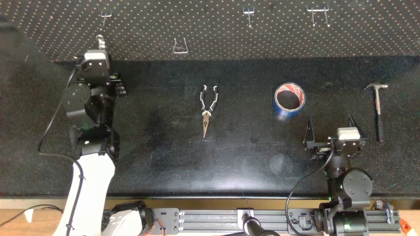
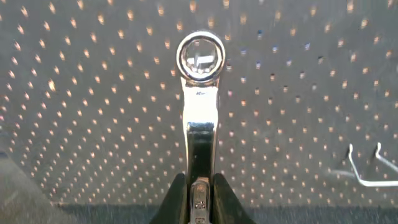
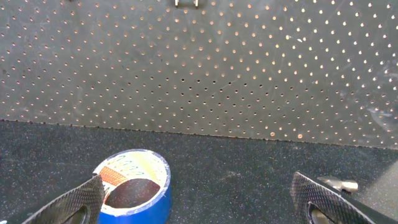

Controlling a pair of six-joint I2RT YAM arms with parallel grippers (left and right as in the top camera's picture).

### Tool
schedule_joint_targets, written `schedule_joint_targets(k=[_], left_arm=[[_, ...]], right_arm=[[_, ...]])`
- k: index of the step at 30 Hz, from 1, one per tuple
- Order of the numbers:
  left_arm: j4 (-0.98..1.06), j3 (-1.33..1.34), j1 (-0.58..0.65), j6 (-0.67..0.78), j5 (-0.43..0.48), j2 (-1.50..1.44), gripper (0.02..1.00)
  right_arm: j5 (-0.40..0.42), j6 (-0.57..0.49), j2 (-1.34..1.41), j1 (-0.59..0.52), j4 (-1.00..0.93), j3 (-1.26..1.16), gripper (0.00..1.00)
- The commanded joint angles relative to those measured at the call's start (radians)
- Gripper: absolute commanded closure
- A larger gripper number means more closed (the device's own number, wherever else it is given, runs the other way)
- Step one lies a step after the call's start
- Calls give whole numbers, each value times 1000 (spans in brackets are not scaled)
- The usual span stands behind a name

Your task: Place Tools Onto Pegboard

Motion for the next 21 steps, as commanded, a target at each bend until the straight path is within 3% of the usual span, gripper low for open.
schedule_joint_targets(k=[1,21], left_arm=[[45,42,0,-20,-14,39,993],[10,92,0,-68,-11,130,993]], right_arm=[[-8,5,-5,6,-5,-2,25],[-8,5,-5,6,-5,-2,25]])
